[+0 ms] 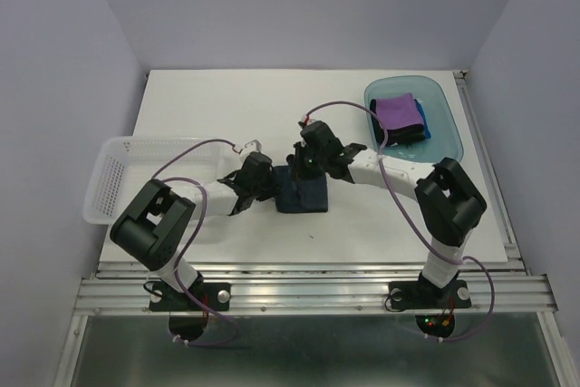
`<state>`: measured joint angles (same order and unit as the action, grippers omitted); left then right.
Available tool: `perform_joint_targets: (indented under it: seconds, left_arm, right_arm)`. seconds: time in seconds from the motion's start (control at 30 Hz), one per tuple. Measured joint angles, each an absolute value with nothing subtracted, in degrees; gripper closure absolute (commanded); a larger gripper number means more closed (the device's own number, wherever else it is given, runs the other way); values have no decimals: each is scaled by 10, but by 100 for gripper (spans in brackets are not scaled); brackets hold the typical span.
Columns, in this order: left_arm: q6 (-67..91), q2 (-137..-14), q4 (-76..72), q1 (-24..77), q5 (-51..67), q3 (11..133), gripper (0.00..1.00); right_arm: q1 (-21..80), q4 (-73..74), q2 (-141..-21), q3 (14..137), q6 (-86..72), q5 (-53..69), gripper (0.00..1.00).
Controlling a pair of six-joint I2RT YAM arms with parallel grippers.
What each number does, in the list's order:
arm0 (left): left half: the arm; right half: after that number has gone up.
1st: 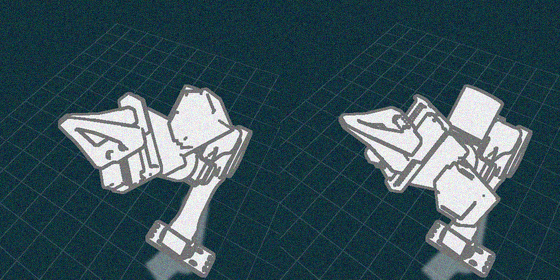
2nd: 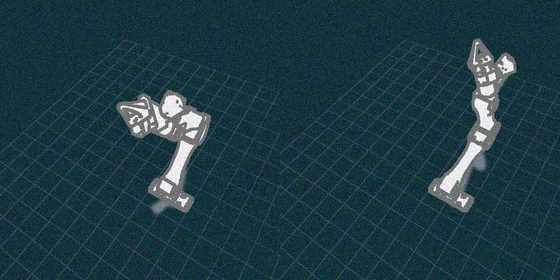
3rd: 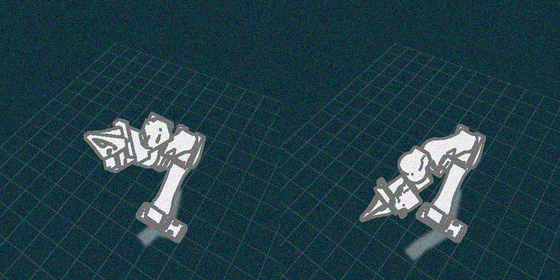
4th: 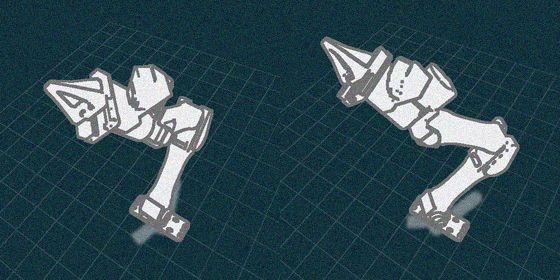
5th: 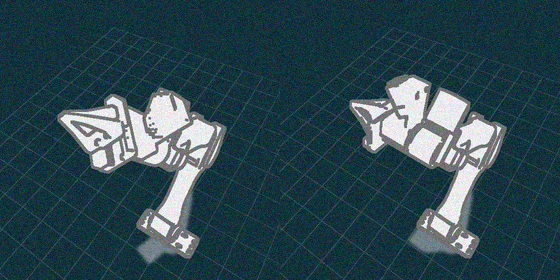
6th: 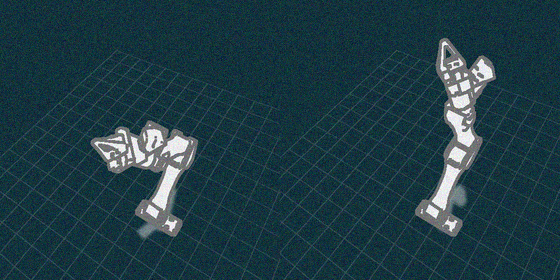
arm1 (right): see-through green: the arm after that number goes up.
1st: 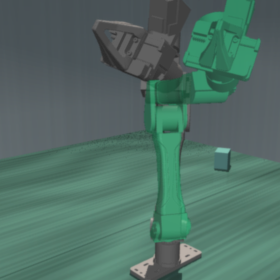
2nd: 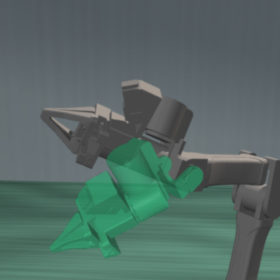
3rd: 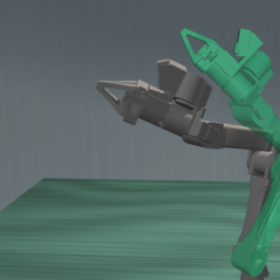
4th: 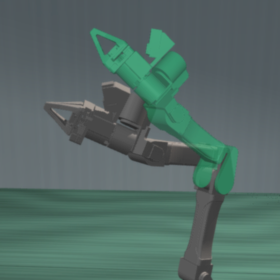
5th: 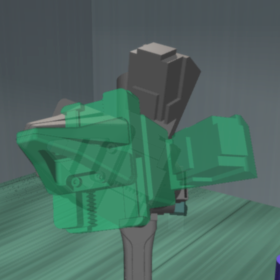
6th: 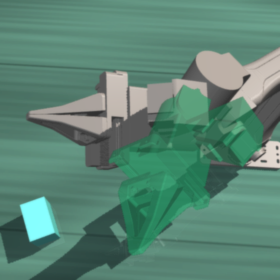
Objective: Fold and stack the towels
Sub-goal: Fold the towel
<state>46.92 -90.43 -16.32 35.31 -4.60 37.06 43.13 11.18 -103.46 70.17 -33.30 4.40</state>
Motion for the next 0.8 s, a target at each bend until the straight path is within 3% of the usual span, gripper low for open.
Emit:
perform_joint_targets:
  seconds: [0.8]
  left_arm:
    - [475, -901, -172, 353, -46, 363, 100]
  right_arm:
    - [451, 57, -1091, 727, -369, 70, 99]
